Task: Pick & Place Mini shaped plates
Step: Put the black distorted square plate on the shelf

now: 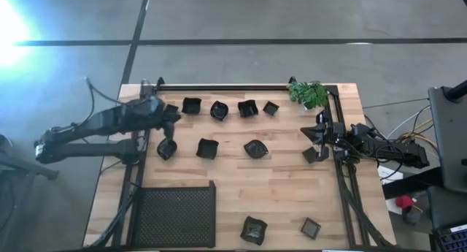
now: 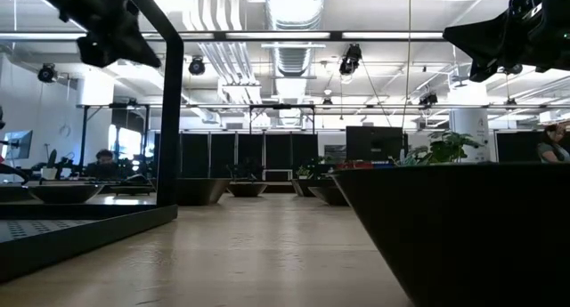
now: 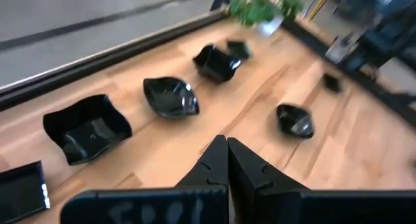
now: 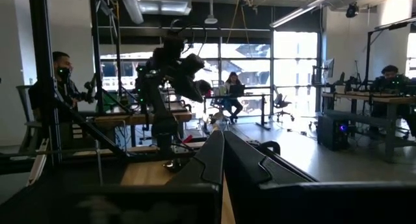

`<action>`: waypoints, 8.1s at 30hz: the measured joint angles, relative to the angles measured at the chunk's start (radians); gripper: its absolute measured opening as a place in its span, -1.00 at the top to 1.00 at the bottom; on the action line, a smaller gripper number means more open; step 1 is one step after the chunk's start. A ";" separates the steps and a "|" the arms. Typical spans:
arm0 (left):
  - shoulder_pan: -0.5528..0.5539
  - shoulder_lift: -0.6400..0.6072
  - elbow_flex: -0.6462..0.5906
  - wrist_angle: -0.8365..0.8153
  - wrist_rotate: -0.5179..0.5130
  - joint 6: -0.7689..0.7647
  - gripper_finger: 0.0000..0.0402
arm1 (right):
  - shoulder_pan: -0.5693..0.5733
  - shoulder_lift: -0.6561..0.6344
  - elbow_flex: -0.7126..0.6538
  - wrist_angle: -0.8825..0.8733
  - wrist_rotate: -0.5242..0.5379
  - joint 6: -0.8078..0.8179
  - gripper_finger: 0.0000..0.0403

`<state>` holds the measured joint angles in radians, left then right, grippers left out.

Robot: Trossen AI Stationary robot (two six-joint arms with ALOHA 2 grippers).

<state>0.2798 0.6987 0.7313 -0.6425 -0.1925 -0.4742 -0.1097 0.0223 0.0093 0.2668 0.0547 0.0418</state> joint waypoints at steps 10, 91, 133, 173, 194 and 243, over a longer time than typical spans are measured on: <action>0.007 0.199 0.075 0.006 -0.137 0.049 0.93 | 0.000 0.000 0.000 0.000 0.000 0.001 0.96; 0.484 0.871 0.147 0.087 -0.075 -0.260 0.99 | 0.000 0.000 0.000 0.000 0.000 0.011 0.96; 0.134 0.076 0.181 -0.422 0.082 -0.168 1.00 | 0.000 0.001 0.000 0.000 0.000 0.011 0.96; -0.905 0.319 0.132 -0.270 0.313 -0.465 1.00 | 0.000 0.000 0.000 -0.001 0.000 0.009 0.96; -1.096 0.552 0.132 -0.093 0.366 -0.597 1.00 | 0.000 0.000 0.000 -0.001 0.000 0.008 0.96; -1.196 0.750 0.131 -0.034 0.509 -0.618 0.97 | 0.000 0.001 0.000 0.000 0.000 0.008 0.96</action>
<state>-0.9161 1.4483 0.8619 -0.6764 0.3161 -1.0927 -0.1100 0.0234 0.0097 0.2665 0.0551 0.0494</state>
